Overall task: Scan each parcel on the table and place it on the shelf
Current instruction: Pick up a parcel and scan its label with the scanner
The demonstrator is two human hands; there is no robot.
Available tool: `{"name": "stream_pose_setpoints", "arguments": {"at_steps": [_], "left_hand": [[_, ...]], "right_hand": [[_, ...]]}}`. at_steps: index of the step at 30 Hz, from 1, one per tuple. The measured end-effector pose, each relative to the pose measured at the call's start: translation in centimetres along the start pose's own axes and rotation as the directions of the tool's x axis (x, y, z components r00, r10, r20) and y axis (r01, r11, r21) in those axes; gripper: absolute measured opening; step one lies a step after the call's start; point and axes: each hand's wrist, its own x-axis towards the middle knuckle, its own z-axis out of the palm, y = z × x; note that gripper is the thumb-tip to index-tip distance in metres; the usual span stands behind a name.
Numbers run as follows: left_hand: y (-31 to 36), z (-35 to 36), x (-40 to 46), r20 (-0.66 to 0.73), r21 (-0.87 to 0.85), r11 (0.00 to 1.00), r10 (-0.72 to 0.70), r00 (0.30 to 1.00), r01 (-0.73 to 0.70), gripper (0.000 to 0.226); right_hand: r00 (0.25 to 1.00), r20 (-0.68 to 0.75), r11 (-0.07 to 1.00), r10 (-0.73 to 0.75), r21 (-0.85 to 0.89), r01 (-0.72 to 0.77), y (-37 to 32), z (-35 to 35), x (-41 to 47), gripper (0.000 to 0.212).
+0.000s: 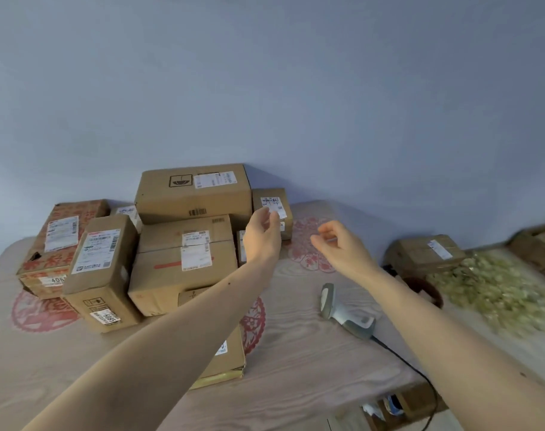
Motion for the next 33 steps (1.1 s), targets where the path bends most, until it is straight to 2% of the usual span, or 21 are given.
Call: {"name": "stream_pose_setpoints", "arguments": {"at_steps": [5, 12, 19, 21, 25, 29, 33], "left_hand": [[-4.0, 3.9, 1.4, -0.006, 0.031, 0.996, -0.087, 0.996, 0.087, 0.040], [-10.3, 7.7, 0.7, -0.086, 0.077, 0.961, -0.258, 0.962, 0.265, 0.041], [-14.7, 9.4, -0.8, -0.222, 0.055, 0.912, -0.385, 0.896, 0.405, 0.040], [-15.7, 9.5, -0.9, -0.246, 0.046, 0.901, -0.409, 0.879, 0.432, 0.040], [-17.2, 9.5, -1.0, -0.264, 0.015, 0.875, -0.463, 0.846, 0.484, 0.040], [-18.1, 9.3, -0.6, -0.285, -0.010, 0.860, -0.491, 0.823, 0.510, 0.039], [-18.3, 8.8, 0.2, -0.285, 0.013, 0.856, -0.492, 0.823, 0.516, 0.037]], "right_hand": [[0.986, 0.151, 0.997, 0.076, -0.009, -0.076, 7.5, 0.9, 1.6, 0.046], [0.927, 0.298, 0.973, 0.229, -0.100, -0.208, 17.2, 2.4, 2.6, 0.050], [0.854, 0.401, 0.935, 0.333, -0.256, -0.244, 23.1, 4.7, 3.3, 0.081], [0.837, 0.429, 0.933, 0.339, -0.265, -0.243, 24.2, 5.4, 3.4, 0.078], [0.822, 0.462, 0.940, 0.333, -0.235, -0.249, 25.4, 6.5, 3.3, 0.055], [0.814, 0.483, 0.943, 0.324, -0.239, -0.233, 26.3, 7.1, 3.1, 0.061], [0.798, 0.523, 0.951, 0.299, -0.238, -0.200, 26.4, 7.2, 3.4, 0.054]]}}
